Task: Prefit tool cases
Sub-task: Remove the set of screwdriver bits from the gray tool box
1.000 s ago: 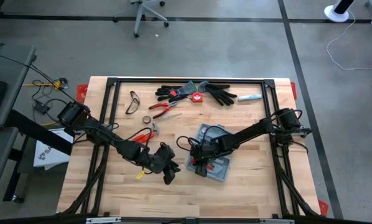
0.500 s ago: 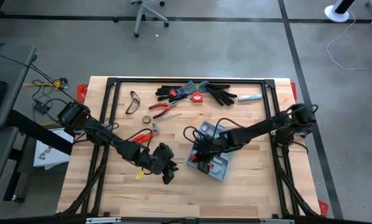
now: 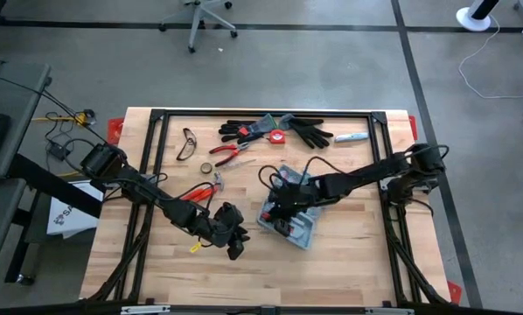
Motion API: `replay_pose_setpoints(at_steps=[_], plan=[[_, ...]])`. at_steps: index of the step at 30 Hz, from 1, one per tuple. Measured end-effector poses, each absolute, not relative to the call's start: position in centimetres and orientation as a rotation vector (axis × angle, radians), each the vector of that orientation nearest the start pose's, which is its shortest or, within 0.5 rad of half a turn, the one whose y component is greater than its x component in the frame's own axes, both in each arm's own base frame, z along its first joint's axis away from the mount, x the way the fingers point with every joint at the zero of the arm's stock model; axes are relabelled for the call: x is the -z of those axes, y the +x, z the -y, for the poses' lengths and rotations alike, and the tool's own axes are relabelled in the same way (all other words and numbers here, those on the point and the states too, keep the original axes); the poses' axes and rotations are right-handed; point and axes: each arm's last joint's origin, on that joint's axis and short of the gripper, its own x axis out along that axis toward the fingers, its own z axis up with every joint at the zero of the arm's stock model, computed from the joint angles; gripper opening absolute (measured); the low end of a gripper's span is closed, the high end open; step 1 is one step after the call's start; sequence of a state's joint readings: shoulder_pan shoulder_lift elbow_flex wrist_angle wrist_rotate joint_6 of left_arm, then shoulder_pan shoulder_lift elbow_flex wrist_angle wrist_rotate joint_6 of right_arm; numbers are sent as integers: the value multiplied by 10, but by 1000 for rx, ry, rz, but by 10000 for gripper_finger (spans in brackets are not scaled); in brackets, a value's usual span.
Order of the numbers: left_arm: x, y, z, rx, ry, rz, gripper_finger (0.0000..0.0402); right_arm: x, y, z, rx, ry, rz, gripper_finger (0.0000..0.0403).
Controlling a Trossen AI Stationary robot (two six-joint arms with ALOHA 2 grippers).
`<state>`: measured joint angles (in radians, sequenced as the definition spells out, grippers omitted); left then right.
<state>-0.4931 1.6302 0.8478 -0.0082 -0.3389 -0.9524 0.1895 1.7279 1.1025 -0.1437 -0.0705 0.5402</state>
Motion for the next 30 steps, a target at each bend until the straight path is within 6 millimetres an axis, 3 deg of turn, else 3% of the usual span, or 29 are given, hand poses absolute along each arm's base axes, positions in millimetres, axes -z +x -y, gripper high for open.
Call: replay_pose_setpoints(at_steps=[6,12,27,30], plan=[[-169,285,142,-210,-579,-712,106,-181,344,-58,131,414,-1004,76],[-170,286,141,-217,-576,-695,106,-190,351,-63,-38,418,-943,76],[-197,318,110,-232,-472,-346,105,-189,352,-55,24,427,-942,76],[-190,323,101,-264,-439,-371,105,-190,352,-55,20,429,-931,76]])
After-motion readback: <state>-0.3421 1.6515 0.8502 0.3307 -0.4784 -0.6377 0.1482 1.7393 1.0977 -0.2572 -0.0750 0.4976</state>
